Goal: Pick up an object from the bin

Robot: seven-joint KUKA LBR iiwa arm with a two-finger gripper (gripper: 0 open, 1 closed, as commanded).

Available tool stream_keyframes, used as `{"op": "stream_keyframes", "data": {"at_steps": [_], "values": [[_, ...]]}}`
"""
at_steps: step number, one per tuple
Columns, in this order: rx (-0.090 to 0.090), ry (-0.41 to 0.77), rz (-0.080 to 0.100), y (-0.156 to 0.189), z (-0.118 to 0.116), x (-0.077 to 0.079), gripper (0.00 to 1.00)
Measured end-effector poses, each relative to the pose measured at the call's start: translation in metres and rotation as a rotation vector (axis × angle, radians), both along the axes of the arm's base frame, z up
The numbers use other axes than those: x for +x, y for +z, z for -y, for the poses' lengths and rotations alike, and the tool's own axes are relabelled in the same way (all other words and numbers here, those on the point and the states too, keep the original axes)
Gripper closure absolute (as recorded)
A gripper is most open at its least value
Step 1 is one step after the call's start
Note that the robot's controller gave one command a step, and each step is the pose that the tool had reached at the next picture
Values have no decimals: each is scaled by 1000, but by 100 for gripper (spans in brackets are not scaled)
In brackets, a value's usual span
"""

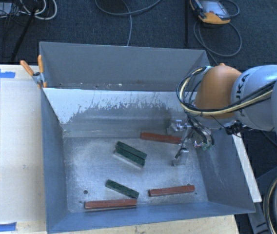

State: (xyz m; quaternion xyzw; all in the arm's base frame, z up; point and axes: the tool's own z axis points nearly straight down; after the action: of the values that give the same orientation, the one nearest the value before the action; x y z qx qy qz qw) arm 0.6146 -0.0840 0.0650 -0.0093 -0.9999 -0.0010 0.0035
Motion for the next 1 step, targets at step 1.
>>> {"op": "stream_keyframes", "data": {"at_steps": [1], "values": [[-2,2,7,5,1,2,100]]}}
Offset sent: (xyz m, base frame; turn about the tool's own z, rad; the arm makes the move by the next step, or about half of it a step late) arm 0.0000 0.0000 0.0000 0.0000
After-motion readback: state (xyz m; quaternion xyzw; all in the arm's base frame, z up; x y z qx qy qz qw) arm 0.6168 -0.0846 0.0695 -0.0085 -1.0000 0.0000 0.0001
